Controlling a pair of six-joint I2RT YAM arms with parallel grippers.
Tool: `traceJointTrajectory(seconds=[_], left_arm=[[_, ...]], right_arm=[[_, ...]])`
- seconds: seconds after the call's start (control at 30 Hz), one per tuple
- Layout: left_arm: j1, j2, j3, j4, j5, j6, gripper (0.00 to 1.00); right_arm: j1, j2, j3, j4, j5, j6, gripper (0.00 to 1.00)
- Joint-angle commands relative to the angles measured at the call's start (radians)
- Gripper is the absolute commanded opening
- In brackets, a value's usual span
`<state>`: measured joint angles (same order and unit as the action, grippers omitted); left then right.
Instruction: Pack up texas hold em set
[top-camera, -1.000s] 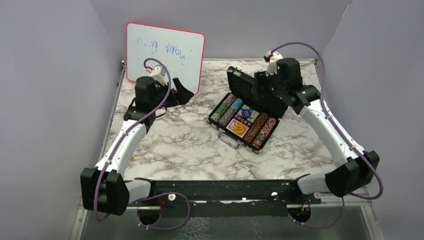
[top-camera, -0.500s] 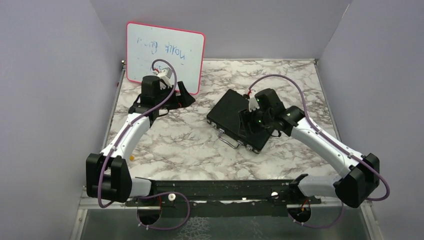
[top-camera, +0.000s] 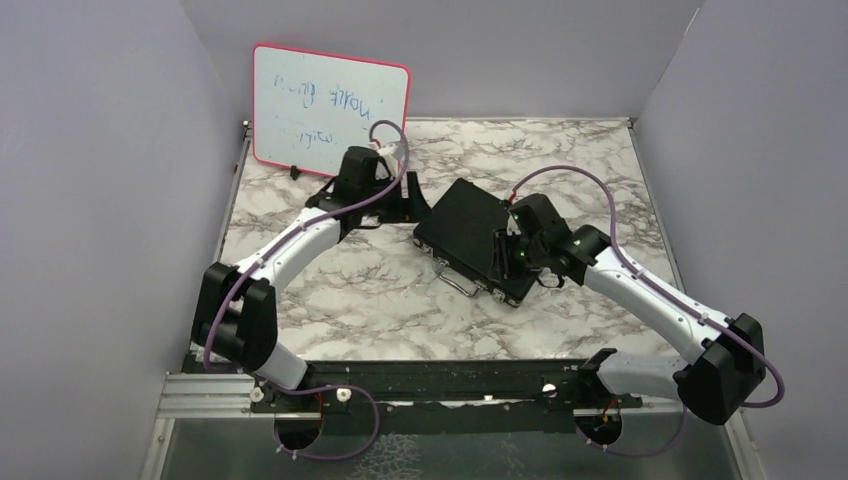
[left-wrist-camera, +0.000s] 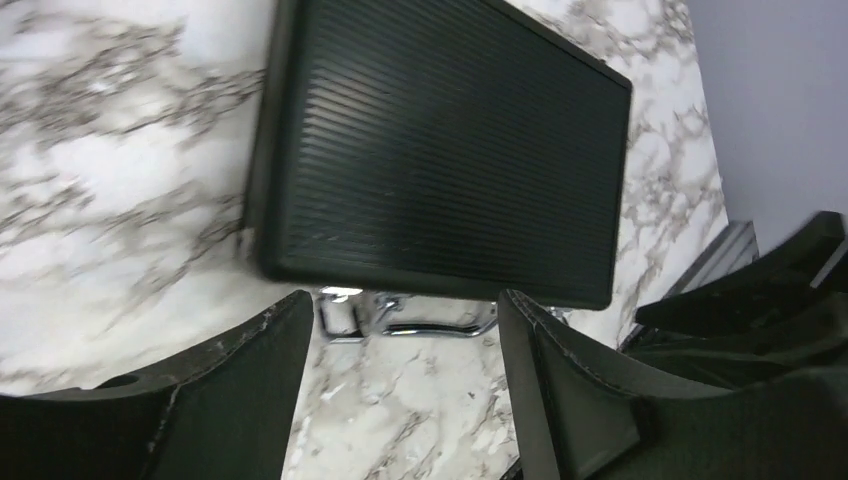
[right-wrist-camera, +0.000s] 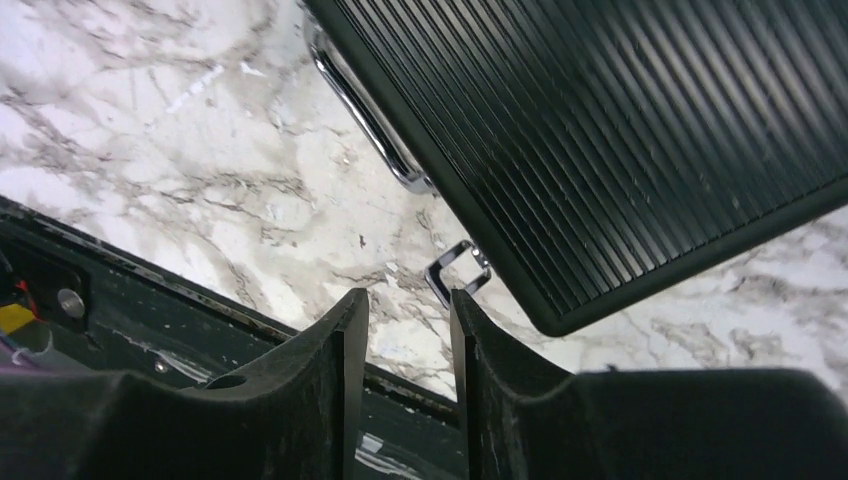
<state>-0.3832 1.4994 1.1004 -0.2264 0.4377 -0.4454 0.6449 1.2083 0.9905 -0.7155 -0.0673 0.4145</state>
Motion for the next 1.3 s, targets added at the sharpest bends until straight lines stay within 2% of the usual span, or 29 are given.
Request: traceJointTrajectory(seconds=[0.0, 0.1, 0.2, 0.37, 0.7, 0.93, 1.1, 1.27], left_arm=[[-0.117, 0.068, 0.086, 0.034, 0.012, -0.001, 0.66], [-0.167, 0.140, 0.114, 0.051, 0.032, -0.006, 0.54], [-0.196, 0.194, 0.118, 0.088, 0.057, 0.000, 0.50], [-0.226, 0.292, 0.145, 0.089, 0.056, 0.031, 0.39], [-0.256, 0.316, 0.082, 0.043, -0.084, 0.087, 0.29], [-0.257, 0.301, 0.033, 0.038, -0.115, 0.106, 0.25], [-0.256, 0.300, 0.039, 0.029, -0.085, 0.095, 0.25], [-0.255, 0.284, 0.048, 0.028, -0.058, 0.088, 0.26]], right_arm=[[0.023, 0.020, -0.055, -0.059, 0.057, 0.087, 0.37], [0.027, 0.029, -0.102, -0.004, 0.063, 0.113, 0.33], [0.026, 0.054, -0.135, 0.064, 0.064, 0.145, 0.29], [0.029, 0.094, -0.142, 0.126, 0.049, 0.169, 0.27], [0.034, 0.154, -0.154, 0.112, 0.036, 0.165, 0.14], [0.111, 0.226, -0.190, 0.182, 0.206, 0.195, 0.06], [0.191, 0.278, -0.191, 0.186, 0.363, 0.268, 0.08], [0.203, 0.243, -0.171, 0.171, 0.424, 0.300, 0.25]])
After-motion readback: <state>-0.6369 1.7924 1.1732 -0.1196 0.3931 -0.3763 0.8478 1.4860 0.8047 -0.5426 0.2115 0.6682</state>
